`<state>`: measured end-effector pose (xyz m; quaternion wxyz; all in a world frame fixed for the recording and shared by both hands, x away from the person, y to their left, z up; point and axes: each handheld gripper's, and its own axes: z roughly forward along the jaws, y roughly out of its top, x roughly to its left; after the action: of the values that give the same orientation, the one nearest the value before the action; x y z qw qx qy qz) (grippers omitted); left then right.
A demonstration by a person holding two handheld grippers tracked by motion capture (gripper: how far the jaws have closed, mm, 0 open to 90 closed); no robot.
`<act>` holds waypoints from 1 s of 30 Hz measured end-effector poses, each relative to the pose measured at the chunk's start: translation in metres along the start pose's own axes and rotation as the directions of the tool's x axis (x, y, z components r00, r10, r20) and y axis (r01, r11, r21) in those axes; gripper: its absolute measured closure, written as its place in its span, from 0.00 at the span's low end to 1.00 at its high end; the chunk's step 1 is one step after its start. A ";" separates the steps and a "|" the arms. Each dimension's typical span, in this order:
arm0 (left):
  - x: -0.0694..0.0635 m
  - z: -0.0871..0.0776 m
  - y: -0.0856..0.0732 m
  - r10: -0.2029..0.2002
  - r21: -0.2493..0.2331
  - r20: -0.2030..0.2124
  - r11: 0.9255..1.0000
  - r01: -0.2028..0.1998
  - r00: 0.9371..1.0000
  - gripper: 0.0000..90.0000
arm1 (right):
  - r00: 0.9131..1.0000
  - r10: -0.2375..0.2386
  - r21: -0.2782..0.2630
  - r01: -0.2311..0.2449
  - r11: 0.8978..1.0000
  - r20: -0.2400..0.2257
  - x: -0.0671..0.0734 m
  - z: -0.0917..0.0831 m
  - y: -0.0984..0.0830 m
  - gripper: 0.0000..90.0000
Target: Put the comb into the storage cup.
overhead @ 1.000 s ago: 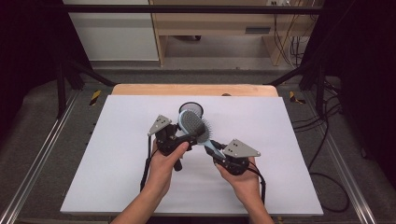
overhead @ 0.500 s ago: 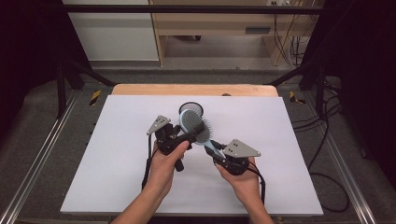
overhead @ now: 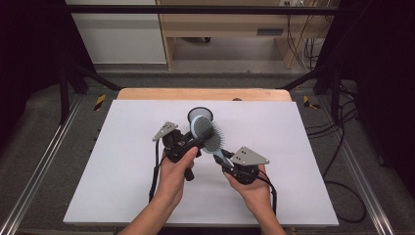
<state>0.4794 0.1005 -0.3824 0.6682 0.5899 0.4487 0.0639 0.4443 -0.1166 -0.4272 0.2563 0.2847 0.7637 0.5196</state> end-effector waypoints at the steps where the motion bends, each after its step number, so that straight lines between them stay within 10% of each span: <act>1: 0.000 0.000 0.000 -0.003 -0.001 0.001 1.000 0.003 1.000 0.54 | 1.000 -0.001 0.001 0.001 1.000 0.000 0.000 0.000 0.000 0.77; 30: 0.001 0.002 -0.002 0.002 0.019 0.027 1.000 -0.002 1.000 0.58 | 0.999 0.029 0.022 -0.028 0.999 -0.033 -0.004 0.003 -0.005 0.77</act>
<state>0.4801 0.0991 -0.3846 0.6685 0.5976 0.4396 0.0522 0.4488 -0.1191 -0.4327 0.2330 0.2897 0.7693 0.5195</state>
